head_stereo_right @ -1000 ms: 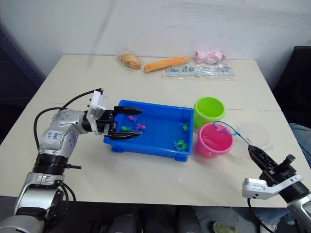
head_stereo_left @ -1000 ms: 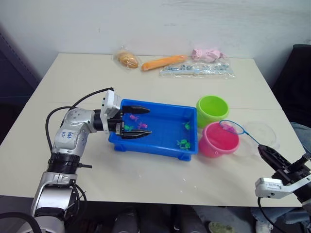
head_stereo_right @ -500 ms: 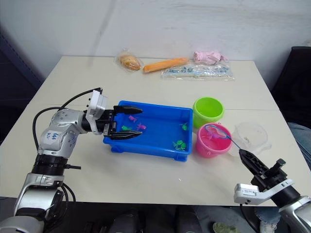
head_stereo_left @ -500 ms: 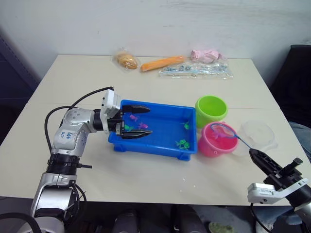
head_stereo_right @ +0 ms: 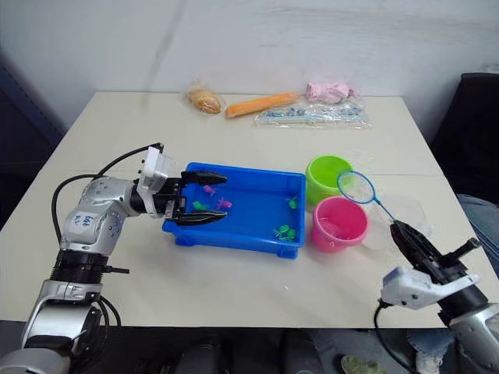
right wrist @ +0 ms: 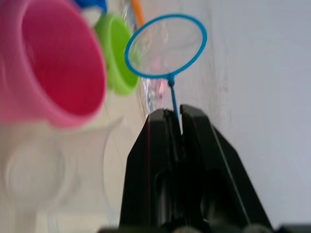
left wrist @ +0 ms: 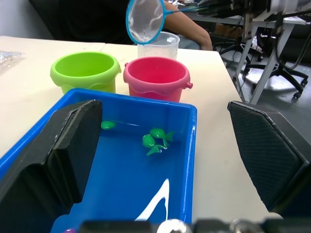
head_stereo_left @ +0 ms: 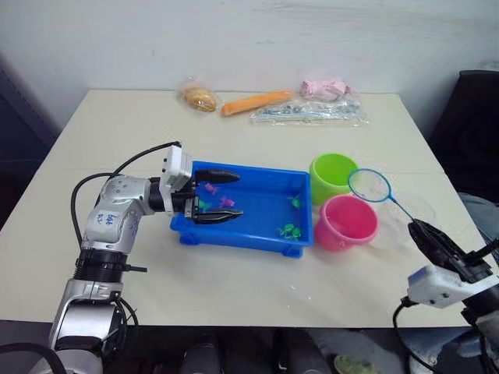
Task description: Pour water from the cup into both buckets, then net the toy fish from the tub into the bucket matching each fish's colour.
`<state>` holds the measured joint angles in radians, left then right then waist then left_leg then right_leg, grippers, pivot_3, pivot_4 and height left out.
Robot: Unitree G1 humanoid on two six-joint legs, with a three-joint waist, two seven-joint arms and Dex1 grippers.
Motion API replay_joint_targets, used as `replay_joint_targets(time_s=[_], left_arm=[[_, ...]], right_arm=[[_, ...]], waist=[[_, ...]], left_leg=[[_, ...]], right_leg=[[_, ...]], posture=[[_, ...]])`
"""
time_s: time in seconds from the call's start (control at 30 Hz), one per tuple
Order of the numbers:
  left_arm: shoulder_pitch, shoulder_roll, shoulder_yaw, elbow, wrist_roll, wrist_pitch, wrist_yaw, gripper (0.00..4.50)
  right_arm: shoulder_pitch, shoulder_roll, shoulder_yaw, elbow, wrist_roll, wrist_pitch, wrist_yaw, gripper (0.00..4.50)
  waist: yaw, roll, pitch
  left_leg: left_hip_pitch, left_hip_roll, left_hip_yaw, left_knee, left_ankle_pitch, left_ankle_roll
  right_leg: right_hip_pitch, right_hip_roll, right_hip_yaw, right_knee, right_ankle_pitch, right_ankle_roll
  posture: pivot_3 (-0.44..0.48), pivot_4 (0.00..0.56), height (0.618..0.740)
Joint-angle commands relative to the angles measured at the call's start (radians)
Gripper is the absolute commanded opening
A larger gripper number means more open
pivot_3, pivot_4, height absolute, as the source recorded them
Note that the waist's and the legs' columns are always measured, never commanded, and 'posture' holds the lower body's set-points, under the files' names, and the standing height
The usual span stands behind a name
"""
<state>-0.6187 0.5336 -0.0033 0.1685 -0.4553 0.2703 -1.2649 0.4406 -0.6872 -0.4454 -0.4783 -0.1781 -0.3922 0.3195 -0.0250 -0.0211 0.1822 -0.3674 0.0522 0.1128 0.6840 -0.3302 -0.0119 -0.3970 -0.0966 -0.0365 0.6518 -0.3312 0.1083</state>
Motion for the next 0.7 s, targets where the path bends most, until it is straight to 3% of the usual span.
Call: replay_joint_targets(time_s=[0.03,0.17,0.33,0.7], left_arm=[[0.03,0.028,0.06,-0.045,-0.027,0.009,0.033,4.45],[0.086,0.061,0.111,-0.069,-0.038,0.017,0.072,4.45],[0.169,0.103,0.176,-0.118,-0.047,0.023,0.118,4.45],[0.336,0.19,0.339,-0.136,-0.071,0.052,0.204,4.45]], right_arm=[[-0.1,-0.002,0.093,-0.142,0.583,0.329,0.124,0.0],[-0.278,-0.073,0.152,-0.202,0.956,0.689,0.104,0.0],[-0.477,-0.123,0.255,-0.186,1.157,0.938,0.128,0.0],[-0.881,-0.025,0.542,0.059,0.983,1.229,0.107,0.0]], waist=[[-0.007,0.0,0.0],[-0.009,0.0,0.0],[0.002,0.0,0.0],[-0.003,0.0,0.0]], left_leg=[[0.0,0.002,0.0,0.0,0.0,0.0],[0.001,0.008,0.0,0.0,-0.001,0.001],[-0.002,0.008,-0.005,0.0,-0.001,0.001],[-0.005,0.008,-0.005,-0.002,-0.002,0.003]], right_leg=[[0.001,0.0,0.0,0.0,0.0,0.0],[0.001,0.0,-0.001,0.001,0.0,0.0],[0.001,-0.001,-0.002,-0.001,-0.001,-0.003],[-0.001,-0.005,-0.011,-0.004,-0.001,-0.003]], posture=[[0.0,0.15,0.74],[0.0,0.15,0.74],[0.0,0.15,0.74],[0.0,0.15,0.74]])
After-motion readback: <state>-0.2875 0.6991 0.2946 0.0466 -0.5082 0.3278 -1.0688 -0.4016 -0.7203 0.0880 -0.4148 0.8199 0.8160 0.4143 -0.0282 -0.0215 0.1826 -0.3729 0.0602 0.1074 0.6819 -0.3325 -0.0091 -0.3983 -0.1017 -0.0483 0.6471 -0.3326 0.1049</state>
